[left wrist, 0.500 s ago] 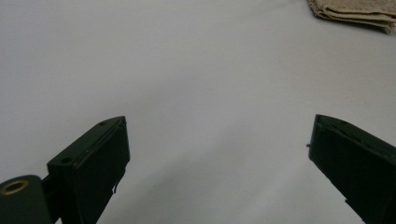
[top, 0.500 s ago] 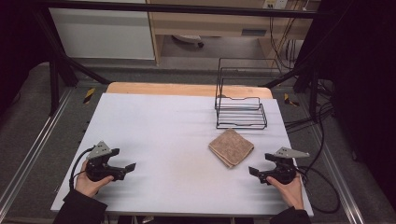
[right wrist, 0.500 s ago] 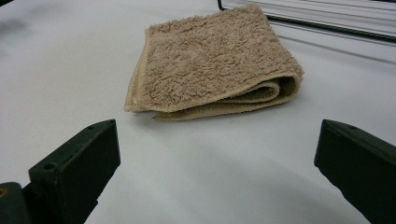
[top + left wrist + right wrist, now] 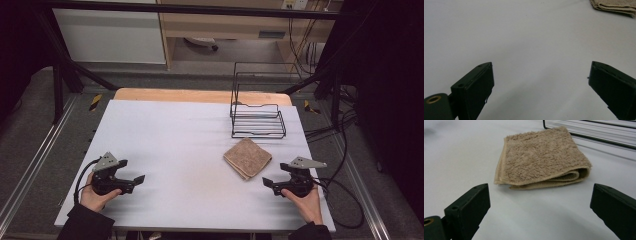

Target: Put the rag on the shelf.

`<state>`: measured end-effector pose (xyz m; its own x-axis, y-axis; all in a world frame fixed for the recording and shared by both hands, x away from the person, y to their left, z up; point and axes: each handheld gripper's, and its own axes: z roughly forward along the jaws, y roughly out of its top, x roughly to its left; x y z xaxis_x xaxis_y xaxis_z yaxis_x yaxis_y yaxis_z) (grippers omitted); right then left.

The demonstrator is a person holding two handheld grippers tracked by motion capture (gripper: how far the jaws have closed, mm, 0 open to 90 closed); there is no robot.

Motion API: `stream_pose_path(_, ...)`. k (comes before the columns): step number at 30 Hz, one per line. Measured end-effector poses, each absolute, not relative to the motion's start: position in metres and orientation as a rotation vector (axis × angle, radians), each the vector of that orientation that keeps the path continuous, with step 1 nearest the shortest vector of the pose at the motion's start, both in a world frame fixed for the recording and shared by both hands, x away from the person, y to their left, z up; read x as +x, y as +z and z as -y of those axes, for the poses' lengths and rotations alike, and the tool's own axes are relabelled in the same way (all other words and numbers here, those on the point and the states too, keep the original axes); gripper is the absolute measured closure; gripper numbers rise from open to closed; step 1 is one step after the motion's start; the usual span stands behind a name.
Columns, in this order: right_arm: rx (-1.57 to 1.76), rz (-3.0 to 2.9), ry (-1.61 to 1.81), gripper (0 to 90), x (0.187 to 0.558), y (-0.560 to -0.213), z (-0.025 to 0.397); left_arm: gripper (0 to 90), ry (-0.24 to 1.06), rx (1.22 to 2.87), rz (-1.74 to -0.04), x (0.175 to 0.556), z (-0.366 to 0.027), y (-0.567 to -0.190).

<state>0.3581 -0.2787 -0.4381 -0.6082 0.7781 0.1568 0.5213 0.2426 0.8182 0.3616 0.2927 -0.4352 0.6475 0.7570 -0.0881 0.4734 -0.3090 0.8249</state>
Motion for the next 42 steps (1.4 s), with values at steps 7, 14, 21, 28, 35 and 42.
stream_pose_path(7, 1.187, -2.250, 1.224, 10.2, 0.361, -0.435, 0.258, 6.3, 0.403, 1.970, -0.973, 0.361, -0.293, -0.435)
stream_pose_path(14, 1.128, -2.276, 1.179, 24.7, 0.366, -0.432, 0.238, 6.9, 0.404, 1.979, -0.976, 0.361, -0.292, -0.436)
stream_pose_path(21, 1.079, -2.334, 1.133, 36.0, 0.378, -0.434, 0.216, 7.4, 0.404, 1.978, -0.983, 0.362, -0.292, -0.436)
stream_pose_path(28, 1.097, -2.389, 1.044, 39.6, 0.388, -0.441, 0.205, 8.0, 0.401, 1.977, -0.986, 0.361, -0.292, -0.436)
stream_pose_path(35, 1.078, -2.401, 0.962, 45.8, 0.392, -0.448, 0.202, 8.3, 0.401, 1.980, -0.988, 0.361, -0.292, -0.436)
stream_pose_path(42, 1.087, -2.414, 0.936, 55.4, 0.395, -0.447, 0.202, 8.8, 0.401, 1.979, -0.989, 0.361, -0.292, -0.436)
